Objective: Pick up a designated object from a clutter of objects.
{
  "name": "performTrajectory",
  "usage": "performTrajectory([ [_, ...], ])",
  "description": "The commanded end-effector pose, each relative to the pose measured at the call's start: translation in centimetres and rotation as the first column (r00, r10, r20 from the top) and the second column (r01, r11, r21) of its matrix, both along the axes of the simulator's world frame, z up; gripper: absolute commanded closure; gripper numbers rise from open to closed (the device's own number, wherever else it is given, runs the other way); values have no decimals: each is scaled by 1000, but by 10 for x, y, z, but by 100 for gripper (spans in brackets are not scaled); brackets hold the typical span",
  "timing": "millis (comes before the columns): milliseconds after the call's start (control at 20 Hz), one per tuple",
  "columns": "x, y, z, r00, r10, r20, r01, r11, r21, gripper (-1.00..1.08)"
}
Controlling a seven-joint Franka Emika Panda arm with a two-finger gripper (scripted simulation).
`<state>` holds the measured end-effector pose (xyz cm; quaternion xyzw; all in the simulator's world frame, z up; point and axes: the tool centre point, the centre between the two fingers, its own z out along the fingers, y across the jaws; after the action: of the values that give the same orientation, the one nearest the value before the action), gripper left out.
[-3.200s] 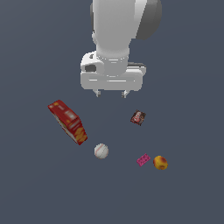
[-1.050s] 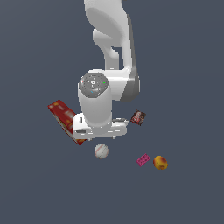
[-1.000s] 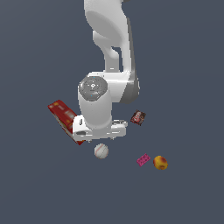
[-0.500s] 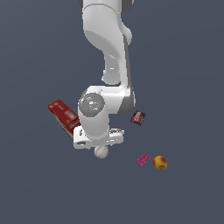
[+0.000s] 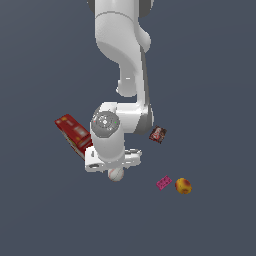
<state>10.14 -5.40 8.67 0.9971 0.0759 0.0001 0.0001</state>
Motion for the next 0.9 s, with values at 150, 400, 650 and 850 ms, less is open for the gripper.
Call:
performTrajectory([
  [150, -1, 0, -29, 1000, 1, -1, -1, 1000, 0, -92],
  [400, 0, 0, -38, 1000, 1, 0, -1, 1000, 0, -92],
  [650, 0, 0, -38, 1000, 1, 0, -1, 1000, 0, 108],
  [850, 0, 0, -38, 1000, 1, 0, -1, 1000, 0, 108],
])
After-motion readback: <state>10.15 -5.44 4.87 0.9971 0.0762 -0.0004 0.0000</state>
